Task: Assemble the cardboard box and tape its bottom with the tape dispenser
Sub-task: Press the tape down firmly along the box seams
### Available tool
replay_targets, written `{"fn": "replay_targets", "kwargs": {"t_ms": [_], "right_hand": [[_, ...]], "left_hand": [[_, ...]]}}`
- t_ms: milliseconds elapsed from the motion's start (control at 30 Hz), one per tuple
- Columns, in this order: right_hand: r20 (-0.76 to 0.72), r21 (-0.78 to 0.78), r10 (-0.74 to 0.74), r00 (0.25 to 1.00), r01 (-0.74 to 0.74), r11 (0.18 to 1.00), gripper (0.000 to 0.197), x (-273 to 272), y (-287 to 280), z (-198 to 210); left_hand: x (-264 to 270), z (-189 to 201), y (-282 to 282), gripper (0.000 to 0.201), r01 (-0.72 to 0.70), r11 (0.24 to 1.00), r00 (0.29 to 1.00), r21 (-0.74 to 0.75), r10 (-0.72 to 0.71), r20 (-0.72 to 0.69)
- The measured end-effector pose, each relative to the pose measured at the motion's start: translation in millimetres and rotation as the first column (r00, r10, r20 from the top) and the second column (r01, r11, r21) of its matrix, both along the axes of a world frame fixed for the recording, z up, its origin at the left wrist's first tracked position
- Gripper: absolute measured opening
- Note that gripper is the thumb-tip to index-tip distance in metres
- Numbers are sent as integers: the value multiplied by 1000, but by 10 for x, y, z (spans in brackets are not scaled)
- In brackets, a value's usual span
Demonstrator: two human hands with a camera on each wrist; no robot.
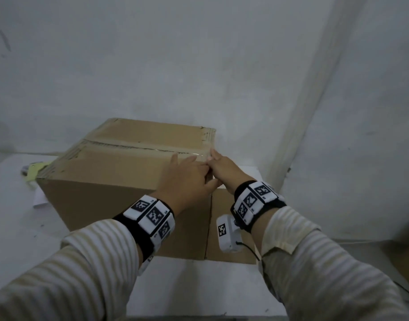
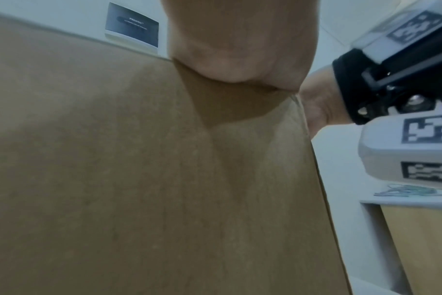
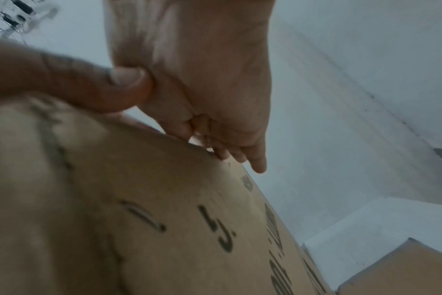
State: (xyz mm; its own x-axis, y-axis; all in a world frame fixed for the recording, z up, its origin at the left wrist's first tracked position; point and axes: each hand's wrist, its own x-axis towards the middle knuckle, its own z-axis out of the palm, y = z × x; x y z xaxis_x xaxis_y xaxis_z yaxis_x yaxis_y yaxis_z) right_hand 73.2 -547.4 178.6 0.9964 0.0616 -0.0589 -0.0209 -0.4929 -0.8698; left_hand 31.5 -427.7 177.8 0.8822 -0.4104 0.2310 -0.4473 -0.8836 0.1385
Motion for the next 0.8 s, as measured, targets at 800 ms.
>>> {"fn": "replay_targets", "kwargs": {"t_ms": [800], "right_hand": [[330,-175,-578,746,650,739,53,-791,1070,-389]], "left_hand": [[-43,-360,2560,60,-310,914,940,-261,336,58]]}}
